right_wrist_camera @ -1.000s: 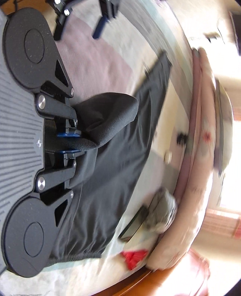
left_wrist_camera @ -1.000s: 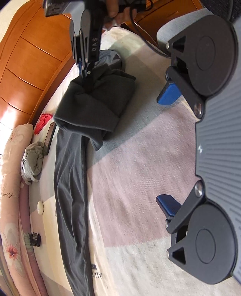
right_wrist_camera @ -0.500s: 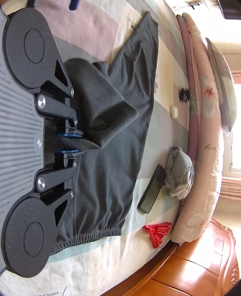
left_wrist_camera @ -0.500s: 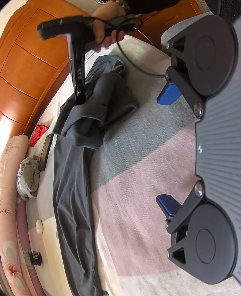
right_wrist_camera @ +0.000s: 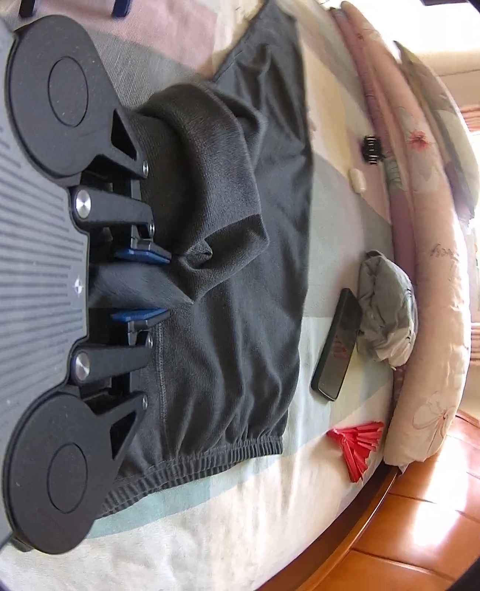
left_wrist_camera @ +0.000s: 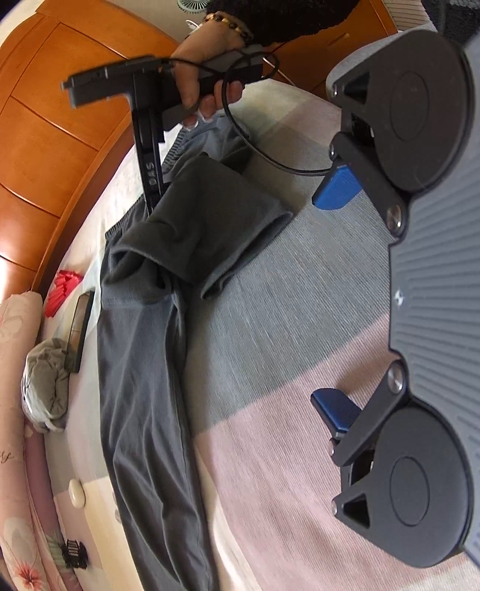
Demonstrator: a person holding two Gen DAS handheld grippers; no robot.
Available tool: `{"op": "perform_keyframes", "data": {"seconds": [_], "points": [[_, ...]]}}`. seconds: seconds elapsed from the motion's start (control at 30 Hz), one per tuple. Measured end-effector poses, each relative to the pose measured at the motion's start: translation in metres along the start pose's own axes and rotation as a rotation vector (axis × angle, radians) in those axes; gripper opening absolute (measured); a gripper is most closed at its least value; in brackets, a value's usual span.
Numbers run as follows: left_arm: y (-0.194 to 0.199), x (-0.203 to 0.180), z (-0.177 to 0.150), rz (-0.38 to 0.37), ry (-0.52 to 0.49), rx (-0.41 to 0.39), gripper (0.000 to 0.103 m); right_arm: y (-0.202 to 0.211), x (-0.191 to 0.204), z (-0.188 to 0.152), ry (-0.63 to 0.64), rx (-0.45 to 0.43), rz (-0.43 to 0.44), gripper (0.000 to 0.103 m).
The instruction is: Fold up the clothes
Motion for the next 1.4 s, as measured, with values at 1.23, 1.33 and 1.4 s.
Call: {"op": "perform_keyframes", "data": {"seconds": [1.23,1.33,1.4], "points": [[0.035,0.025,-0.031,0.027,0.161,-0.021,0.102,0.01,0.073,-0.072,-0.383,-0.063,0.417,0.018],[0.041,0.033,-0.034,0.042,0.171,-0.028,0.102,0.016,0.086,-0.076,-0.352,-0.059,0.409,0.013],[0.045,0.038,-0.035,0.055,0.172,-0.032,0.102,0.021,0.1,-0.077,-0.321,-0.049,0.437,0.01]]}}
Point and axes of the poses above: each gripper's, at about its wrist camera, not at the fingertips, and y roughly against the way its jaws point, x to its left, z to its top, the point moved 7 cm from there along -y, roughly the way its jaws point, and after that the axes turned 2 degrees about x, right-handed, at the moved point
